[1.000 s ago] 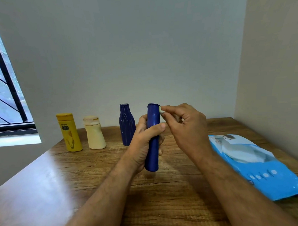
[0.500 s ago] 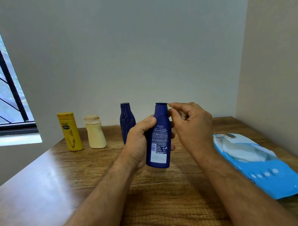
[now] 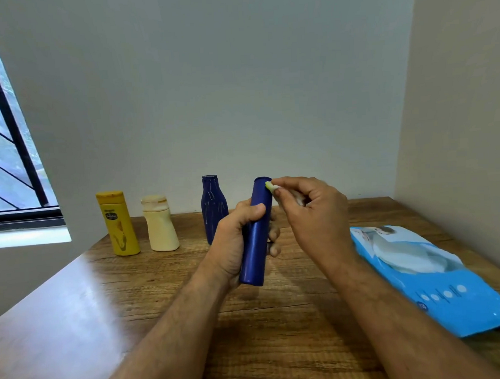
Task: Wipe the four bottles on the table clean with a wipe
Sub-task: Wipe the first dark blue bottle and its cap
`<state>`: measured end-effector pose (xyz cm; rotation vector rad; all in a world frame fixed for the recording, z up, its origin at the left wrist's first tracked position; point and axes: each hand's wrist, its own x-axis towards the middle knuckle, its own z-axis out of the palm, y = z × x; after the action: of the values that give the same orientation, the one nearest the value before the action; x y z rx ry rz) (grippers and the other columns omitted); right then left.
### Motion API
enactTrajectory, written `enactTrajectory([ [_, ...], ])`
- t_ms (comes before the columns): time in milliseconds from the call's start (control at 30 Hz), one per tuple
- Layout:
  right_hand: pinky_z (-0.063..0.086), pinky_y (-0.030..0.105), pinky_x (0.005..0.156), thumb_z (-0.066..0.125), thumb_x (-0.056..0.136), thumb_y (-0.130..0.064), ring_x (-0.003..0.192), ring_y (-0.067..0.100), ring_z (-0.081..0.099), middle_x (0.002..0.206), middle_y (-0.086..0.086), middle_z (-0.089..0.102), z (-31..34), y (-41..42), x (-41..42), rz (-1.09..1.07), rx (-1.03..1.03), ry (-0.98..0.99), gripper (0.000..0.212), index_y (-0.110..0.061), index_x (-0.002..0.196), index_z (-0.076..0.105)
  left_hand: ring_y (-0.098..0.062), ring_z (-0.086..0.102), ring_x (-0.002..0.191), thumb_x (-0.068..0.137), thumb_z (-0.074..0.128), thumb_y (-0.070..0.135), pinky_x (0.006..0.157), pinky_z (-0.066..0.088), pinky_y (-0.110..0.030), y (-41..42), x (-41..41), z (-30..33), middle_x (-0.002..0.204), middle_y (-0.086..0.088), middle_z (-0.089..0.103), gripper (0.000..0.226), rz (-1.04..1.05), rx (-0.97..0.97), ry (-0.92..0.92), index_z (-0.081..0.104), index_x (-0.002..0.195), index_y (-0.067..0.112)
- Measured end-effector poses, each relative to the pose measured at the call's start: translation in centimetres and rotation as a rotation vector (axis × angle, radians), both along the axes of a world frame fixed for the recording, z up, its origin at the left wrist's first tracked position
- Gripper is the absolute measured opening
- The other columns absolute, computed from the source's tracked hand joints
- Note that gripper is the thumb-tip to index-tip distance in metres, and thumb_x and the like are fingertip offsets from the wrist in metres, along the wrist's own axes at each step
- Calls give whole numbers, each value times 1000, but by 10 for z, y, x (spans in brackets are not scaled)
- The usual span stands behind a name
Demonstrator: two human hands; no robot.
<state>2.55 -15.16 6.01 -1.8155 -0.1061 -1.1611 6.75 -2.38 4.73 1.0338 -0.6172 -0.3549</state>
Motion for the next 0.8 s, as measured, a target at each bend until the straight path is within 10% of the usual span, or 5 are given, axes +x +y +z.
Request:
enactTrajectory([
  [200, 49, 7, 69, 72, 89, -25, 86, -1, 63, 92, -14, 68, -2, 5, -1, -22, -134, 15, 12, -28, 100, 75, -19, 68, 75, 100, 45, 32, 71, 55, -40, -3, -2, 3, 88, -10, 74, 38, 64, -9, 46, 77, 88, 15],
  [467, 48, 6, 63, 67, 93, -25, 85, 4, 66, 95, -9, 68, -1, -3, 1, -67, -20, 9, 12, -25, 103, 74, -26, 65, 76, 102, 43, 36, 60, 56, -39, -3, -2, 3, 94, -12, 73, 41, 80, 65, 12, 62, 124, 6],
  [800, 50, 18, 83, 64, 93, -28, 93, 2, 61, 104, -10, 70, -10, -7, 6, -158, -197, 264, 20, -27, 112, 72, -16, 62, 116, 100, 54, 19, 105, 47, -41, -12, 11, -14, 123, -4, 63, 34, 246, 349, -259, 46, 131, 26],
])
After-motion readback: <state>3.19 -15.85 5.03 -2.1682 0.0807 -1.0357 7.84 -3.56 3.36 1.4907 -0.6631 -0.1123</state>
